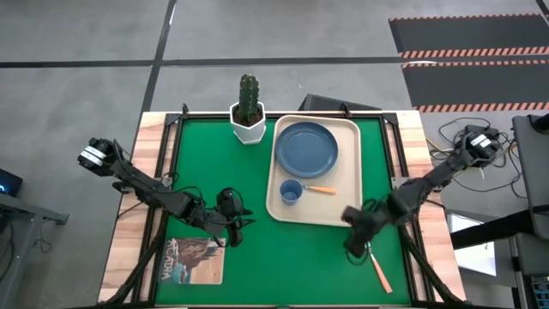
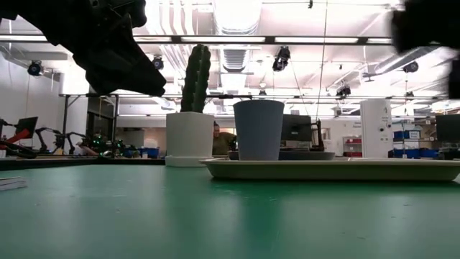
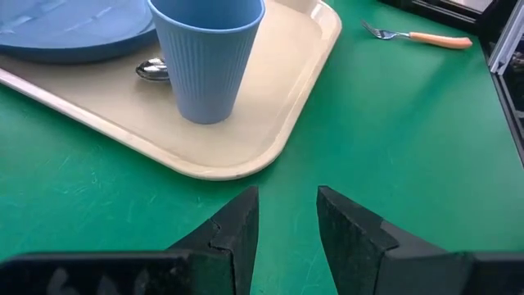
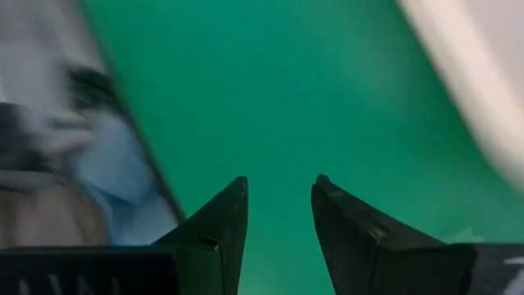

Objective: Pick and place plate/cup/fork/spoon on tray
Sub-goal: Put the light orange fork on the white serving tray at the top of the blue plate

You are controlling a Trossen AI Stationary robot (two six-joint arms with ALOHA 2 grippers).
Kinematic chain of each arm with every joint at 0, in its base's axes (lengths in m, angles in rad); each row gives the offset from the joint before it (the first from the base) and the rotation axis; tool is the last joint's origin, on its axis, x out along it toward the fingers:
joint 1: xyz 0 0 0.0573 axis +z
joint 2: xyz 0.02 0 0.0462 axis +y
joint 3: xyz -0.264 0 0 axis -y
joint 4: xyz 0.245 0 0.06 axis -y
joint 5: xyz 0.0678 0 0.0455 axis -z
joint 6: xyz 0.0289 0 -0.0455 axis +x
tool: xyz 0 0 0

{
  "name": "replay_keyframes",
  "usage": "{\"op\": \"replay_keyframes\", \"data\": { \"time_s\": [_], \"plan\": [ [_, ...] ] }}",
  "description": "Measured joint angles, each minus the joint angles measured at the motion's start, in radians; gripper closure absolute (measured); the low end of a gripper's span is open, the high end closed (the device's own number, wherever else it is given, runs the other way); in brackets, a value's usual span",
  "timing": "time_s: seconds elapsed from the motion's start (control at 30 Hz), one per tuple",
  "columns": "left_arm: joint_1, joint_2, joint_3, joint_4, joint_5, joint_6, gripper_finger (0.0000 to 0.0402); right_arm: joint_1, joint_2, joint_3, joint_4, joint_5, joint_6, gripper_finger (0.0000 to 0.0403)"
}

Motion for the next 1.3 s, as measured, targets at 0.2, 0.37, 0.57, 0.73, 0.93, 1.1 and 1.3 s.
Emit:
{"op": "replay_keyframes", "data": {
  "time_s": [0.2,0.37,0.57,0.73,0.93,1.1,1.3],
  "plan": [
    [0.000,0.000,0.000,0.002,0.000,0.000,0.0295,0.203,0.138,0.062,-0.357,-0.108,0.362,0.0294],
    [0.000,0.000,-0.002,0.003,0.000,0.001,0.0295,0.283,0.213,0.123,-0.385,-0.063,0.451,0.0292],
    [0.000,0.000,-0.003,0.006,0.000,0.002,0.0295,0.320,0.318,0.130,-0.352,-0.058,0.469,0.0270],
    [0.000,0.000,-0.006,0.009,0.000,0.002,0.0295,0.328,0.402,0.133,-0.262,-0.065,0.450,0.0260],
    [-0.001,0.000,-0.007,0.010,0.000,0.002,0.0295,0.328,0.463,0.135,-0.254,-0.069,0.399,0.0315],
    [-0.001,0.000,-0.009,0.017,0.000,0.003,0.0295,0.326,0.420,0.134,-0.249,-0.068,0.383,0.0380],
    [0.000,0.000,-0.010,0.017,-0.002,0.003,0.0295,0.326,0.275,0.131,-0.300,0.002,0.384,0.0381]
  ]
}}
